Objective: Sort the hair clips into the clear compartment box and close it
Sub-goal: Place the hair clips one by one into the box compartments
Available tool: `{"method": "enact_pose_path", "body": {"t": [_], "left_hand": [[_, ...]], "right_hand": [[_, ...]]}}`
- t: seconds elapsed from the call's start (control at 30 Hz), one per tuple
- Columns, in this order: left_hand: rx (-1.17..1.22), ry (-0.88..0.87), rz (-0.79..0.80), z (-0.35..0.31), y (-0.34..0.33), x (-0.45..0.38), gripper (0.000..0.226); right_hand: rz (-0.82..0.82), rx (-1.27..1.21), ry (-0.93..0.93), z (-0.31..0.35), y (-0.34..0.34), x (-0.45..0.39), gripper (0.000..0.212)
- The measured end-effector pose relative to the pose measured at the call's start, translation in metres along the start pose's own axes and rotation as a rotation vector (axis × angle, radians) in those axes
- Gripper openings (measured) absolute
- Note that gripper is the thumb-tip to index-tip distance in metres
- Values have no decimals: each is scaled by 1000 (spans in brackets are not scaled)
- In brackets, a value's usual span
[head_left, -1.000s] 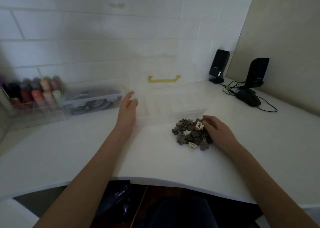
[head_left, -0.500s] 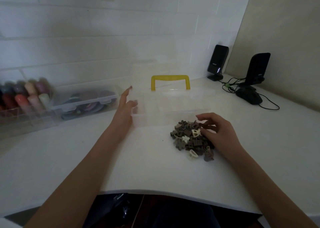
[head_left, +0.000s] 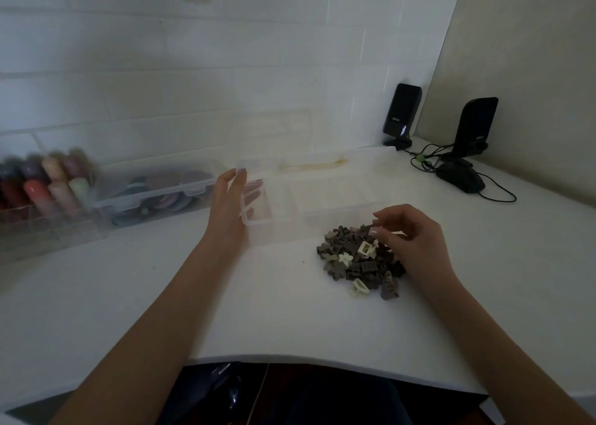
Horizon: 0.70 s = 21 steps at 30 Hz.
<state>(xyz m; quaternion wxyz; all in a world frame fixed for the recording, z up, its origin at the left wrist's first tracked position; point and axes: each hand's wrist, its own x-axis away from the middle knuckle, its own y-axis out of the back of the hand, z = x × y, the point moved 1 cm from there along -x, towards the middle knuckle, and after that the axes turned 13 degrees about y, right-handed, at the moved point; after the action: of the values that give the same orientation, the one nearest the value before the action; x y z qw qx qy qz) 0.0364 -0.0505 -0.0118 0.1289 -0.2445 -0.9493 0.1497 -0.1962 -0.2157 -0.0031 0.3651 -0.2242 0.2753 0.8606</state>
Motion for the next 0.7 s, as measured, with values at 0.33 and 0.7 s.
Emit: {"method": "enact_pose_path", "body": {"t": [0.33, 0.7], "left_hand": [[58, 40, 12, -1, 2, -4, 22], [106, 7, 88, -3, 7, -6, 43]], "right_hand": [[32, -344, -22, 36, -24, -12, 16], [391, 189, 526, 78, -133, -52, 3]]}}
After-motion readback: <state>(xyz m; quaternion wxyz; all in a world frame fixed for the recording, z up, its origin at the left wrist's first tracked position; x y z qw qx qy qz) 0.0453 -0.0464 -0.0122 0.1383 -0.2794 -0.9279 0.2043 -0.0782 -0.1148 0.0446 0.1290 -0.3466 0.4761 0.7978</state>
